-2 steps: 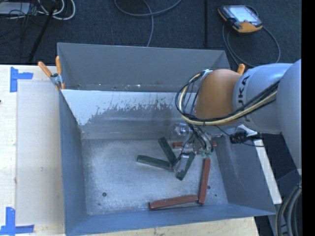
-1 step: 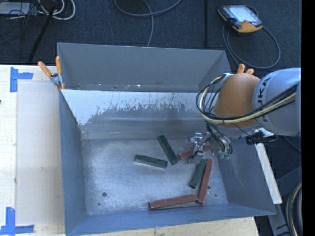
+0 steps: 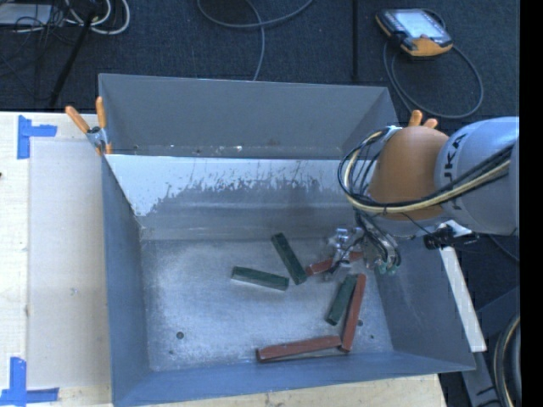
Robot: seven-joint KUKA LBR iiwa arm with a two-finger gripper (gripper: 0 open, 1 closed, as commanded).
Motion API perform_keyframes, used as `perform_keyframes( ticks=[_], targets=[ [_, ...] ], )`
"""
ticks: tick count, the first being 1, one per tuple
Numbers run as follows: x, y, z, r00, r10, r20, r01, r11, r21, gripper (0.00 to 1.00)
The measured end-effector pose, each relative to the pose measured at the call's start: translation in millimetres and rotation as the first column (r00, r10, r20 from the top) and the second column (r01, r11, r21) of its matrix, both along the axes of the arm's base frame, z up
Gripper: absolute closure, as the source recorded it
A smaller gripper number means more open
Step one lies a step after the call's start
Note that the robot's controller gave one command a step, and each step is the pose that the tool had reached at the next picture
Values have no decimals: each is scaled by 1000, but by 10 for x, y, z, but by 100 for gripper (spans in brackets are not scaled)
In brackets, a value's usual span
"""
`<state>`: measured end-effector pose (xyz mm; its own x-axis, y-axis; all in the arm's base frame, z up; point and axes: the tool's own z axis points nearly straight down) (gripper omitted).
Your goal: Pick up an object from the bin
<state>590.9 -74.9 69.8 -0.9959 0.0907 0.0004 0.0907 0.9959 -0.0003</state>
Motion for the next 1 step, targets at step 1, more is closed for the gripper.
perform_keyframes(
  ticks=[1],
  targets=[
    [21,140,516,1000,5,-6,-5,1000,1,100]
  ],
)
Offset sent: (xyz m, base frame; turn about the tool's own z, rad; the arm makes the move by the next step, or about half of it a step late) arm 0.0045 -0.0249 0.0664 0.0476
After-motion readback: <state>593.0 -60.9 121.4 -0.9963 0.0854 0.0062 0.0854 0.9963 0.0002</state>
